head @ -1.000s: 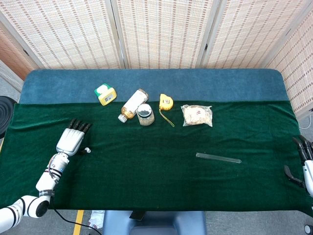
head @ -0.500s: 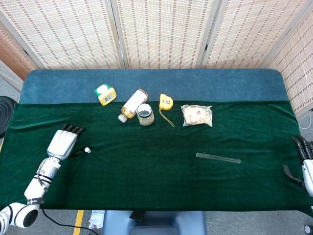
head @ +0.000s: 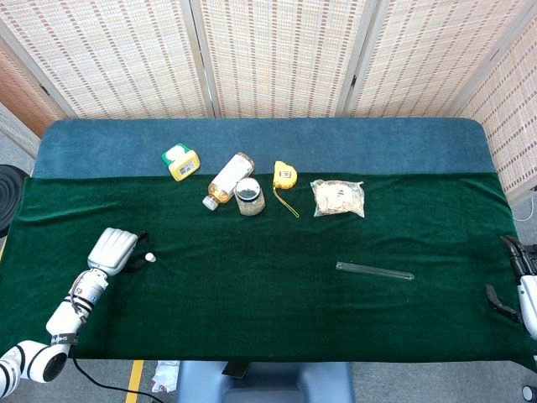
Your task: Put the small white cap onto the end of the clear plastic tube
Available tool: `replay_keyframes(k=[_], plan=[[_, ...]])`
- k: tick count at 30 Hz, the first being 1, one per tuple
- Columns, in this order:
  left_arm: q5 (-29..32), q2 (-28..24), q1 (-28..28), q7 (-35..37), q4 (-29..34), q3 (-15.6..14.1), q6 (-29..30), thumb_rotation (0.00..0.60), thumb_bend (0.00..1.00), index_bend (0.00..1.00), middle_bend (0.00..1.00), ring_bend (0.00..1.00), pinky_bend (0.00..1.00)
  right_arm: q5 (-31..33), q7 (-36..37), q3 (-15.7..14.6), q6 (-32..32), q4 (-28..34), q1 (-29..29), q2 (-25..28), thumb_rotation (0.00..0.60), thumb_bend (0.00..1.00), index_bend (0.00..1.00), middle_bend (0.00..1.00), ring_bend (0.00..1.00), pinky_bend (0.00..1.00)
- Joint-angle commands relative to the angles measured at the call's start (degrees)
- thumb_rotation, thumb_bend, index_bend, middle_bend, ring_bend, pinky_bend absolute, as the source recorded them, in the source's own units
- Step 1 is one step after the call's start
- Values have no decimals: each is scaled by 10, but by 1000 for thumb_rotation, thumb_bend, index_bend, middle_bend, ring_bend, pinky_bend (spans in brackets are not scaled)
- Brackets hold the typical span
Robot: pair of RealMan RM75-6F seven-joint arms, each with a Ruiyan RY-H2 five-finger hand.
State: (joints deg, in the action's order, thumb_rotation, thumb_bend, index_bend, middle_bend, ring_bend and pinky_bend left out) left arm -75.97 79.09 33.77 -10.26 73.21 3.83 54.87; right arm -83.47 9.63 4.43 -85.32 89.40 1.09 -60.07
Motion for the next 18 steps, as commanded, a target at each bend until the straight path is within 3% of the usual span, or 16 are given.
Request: replay_keyframes(k=[1,18], plan=[[4,3,3,6,-4,-1,-10,600,334,436,1000,885,844,0,-1,0,1,0,1,0,600,450,0,113,180,0],[14,18,5,18,-22,-3,-27,600,335,474,1000,884,844,6,-4,2,8,0,3,-1,600,450,0,120,186,0]])
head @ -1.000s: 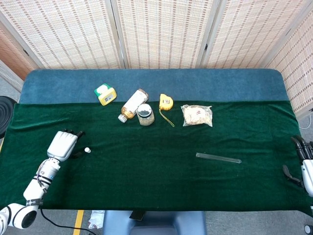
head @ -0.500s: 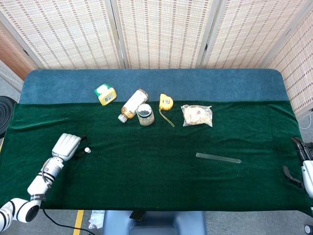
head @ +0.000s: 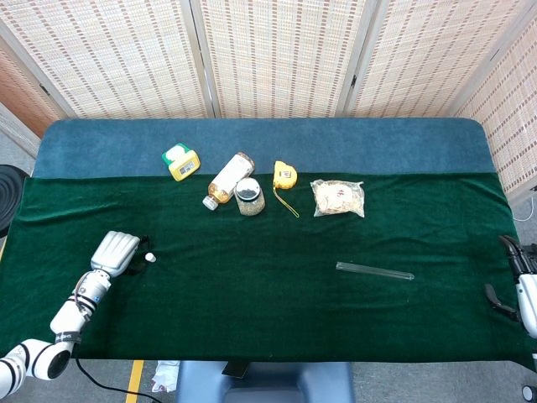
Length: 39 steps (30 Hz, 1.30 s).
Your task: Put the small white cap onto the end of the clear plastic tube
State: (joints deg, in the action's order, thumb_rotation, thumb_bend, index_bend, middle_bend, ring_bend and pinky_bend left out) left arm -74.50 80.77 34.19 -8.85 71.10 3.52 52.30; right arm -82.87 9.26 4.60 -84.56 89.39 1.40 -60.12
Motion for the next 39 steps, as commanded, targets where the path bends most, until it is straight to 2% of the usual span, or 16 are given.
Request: replay_keyframes(k=[1,39], plan=[[-1,2,1,5,-1,0,-1,600,335,474,1000,884,844,0,0,0,0,0,0,0,600,450,0,119,186,0],[3,4,11,20,0,3,-15,600,388,518,1000,885,844,1,1,0,1,-1,-1,0,600,450,0,120,179,0]])
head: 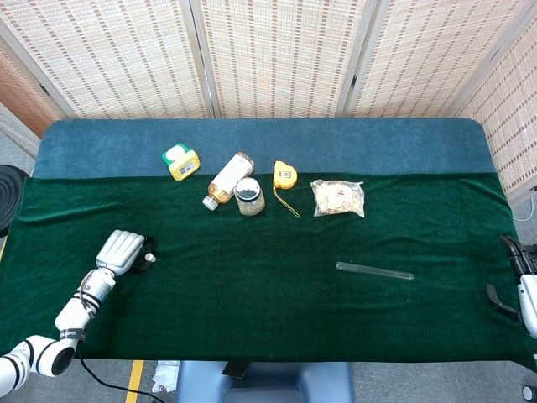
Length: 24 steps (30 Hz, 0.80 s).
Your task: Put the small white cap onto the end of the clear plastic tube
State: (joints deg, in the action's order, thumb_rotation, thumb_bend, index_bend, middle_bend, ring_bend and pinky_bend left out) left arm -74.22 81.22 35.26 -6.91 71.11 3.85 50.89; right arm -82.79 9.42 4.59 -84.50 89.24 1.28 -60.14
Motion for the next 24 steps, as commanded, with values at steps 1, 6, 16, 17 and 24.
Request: replay_keyframes(k=[1,6,16,17,24], plan=[[1,0,0,1,-1,0,-1,600,389,518,1000,885,844,0,-1,0,0,0,0,0,600,450,0,120,179,0],[0,2,1,7,-2,0,-3,600,393,518,1000,884,844,1,-1,0,0,0,0,-1,600,450,0,119,179,0],[-5,10,1,13,-14,-1,1,600,422,567,1000,886,844,1,-4,0,0,2,-1,0,600,450,0,120,181,0],[-6,10,1,14,-16,-1,1,600,428,574,1000,886,844,1,-4,0,0,2,0,0,600,450,0,120,180,0],[-12,13,-5,31,-21,1,16,600,467,611,1000,889,844,0,-5,1,-2,4,-1,1,600,450,0,119,180,0]])
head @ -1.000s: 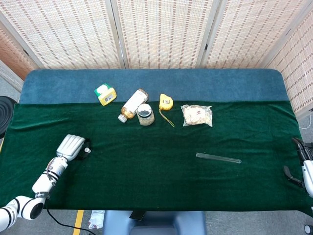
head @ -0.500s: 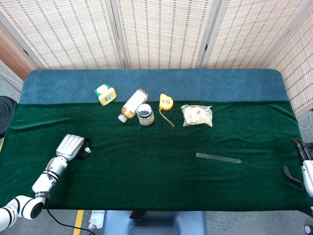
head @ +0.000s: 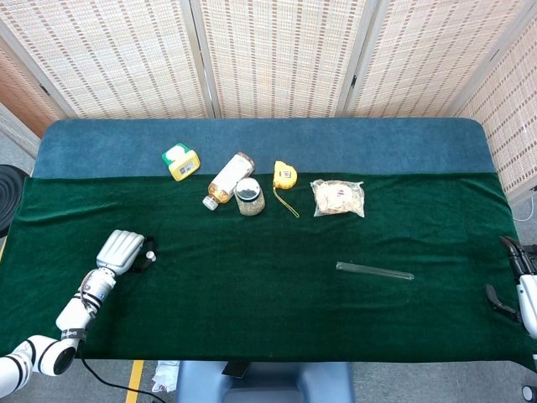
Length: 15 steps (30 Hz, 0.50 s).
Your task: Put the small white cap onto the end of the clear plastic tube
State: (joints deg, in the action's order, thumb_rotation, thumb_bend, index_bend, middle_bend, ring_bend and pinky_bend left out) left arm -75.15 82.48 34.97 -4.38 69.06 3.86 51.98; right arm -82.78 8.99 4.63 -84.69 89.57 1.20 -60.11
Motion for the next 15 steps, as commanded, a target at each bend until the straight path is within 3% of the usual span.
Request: replay_keyframes(k=[1,10,15], plan=[[-4,0,-4,9,0,2,9,600,468,614,1000,890,844,-1,-1,0,-1,1,0,0,600,450,0,120,181,0],[-29,-16,-18,64,24,10,57,600,467,629,1000,891,844,-18,-29,7,6,36,19,6,600,450,13,192,250,26],[-62,-28,-28,98,47,12,102,600,467,633,1000,891,844,-28,-68,15,35,80,50,6,600,449,97,347,411,246]])
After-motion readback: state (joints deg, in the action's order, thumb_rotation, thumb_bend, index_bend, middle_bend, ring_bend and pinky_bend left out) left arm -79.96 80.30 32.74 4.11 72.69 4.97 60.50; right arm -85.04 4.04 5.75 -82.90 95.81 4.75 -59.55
